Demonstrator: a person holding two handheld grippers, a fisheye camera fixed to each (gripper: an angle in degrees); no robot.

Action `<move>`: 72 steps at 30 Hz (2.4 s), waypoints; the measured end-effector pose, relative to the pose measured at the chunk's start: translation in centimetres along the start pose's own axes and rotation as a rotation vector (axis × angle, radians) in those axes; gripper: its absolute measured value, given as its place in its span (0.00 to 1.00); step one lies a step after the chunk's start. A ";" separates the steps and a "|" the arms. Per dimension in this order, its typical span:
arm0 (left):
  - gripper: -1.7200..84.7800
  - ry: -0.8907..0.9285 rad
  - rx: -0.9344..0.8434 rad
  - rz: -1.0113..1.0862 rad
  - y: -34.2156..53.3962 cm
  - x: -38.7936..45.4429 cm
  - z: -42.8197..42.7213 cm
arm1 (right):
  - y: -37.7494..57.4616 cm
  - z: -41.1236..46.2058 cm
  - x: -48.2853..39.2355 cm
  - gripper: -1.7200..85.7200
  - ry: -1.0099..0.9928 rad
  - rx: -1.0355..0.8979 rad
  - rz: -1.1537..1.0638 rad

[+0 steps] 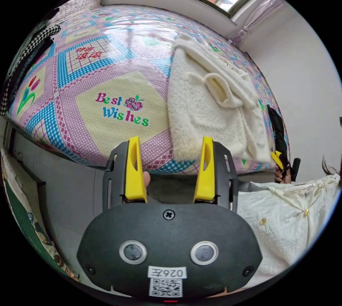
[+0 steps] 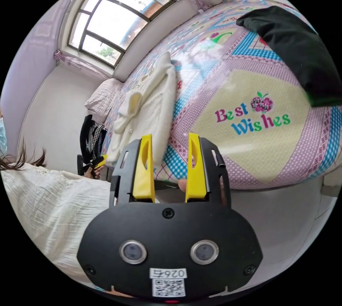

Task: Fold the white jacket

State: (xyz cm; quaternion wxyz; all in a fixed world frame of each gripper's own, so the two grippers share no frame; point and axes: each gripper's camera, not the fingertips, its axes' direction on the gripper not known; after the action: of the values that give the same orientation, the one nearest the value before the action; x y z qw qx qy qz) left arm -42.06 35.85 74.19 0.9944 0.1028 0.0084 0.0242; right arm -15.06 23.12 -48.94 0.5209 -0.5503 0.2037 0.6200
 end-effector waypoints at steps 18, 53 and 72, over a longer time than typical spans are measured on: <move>0.07 0.502 -0.041 -0.033 -5.5 -8.0 -3.5 | -7.7 4.1 2.5 0.04 -0.307 -0.245 0.074; 0.11 0.868 -0.019 -0.337 -36.0 -14.7 -3.8 | -37.6 6.0 5.6 0.11 -0.475 -0.122 0.425; 0.01 0.530 -0.132 0.102 -28.7 -3.1 1.3 | -31.0 11.3 -8.7 0.01 0.250 -0.275 -0.226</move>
State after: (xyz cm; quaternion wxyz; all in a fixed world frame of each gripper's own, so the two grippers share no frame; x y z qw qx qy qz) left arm -43.84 7.37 69.65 0.9595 0.0283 0.2614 0.1009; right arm 5.31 40.40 -27.65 0.4777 -0.7083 0.1171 0.5064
